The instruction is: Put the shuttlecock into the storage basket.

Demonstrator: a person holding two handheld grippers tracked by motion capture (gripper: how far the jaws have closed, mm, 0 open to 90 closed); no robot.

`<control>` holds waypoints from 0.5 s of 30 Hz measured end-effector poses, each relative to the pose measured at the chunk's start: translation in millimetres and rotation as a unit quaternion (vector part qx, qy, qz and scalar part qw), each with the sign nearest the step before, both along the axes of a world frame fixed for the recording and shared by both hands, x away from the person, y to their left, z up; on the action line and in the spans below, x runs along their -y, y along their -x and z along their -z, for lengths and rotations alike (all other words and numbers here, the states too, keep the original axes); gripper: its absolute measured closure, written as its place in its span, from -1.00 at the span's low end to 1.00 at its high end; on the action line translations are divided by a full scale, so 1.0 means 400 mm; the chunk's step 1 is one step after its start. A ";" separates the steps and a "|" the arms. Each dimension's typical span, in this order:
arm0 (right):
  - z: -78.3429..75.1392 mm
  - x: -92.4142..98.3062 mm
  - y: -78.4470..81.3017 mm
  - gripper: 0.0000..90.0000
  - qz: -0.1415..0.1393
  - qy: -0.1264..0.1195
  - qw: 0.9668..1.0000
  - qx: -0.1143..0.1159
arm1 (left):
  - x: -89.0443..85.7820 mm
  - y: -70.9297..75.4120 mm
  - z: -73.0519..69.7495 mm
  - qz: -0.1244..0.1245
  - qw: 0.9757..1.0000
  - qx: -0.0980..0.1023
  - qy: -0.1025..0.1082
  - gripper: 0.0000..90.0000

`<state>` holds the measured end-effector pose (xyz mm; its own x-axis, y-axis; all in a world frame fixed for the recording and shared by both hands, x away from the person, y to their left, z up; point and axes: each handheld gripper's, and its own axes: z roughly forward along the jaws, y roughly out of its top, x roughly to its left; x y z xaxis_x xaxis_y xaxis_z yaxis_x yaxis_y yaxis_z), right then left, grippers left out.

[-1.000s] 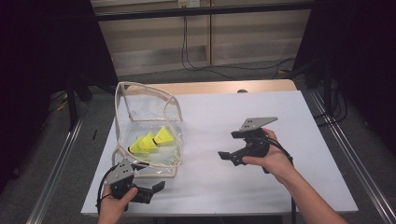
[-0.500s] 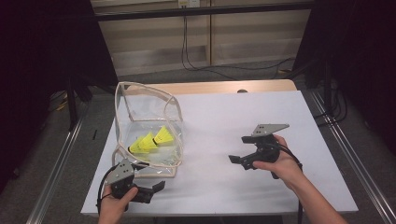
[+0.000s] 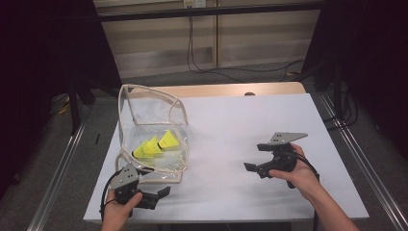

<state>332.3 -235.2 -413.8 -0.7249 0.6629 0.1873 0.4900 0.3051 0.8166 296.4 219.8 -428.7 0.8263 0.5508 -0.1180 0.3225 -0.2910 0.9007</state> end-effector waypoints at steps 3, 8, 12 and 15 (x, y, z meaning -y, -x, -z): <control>0.003 0.006 0.004 -0.84 0.000 -0.002 1.000 0.001 | 0.001 -0.001 0.000 0.001 1.000 0.000 0.000 -0.92; 0.012 0.017 0.010 -0.84 0.003 -0.001 1.000 0.000 | 0.003 -0.001 0.001 0.000 1.000 -0.001 0.001 -0.91; 0.017 0.029 0.017 -0.84 0.004 0.002 1.000 0.000 | 0.002 -0.001 0.001 0.000 1.000 -0.001 0.000 -0.91; 0.022 0.038 0.020 -0.84 0.008 0.004 1.000 -0.001 | 0.003 -0.001 0.001 -0.001 1.000 -0.001 -0.002 -0.91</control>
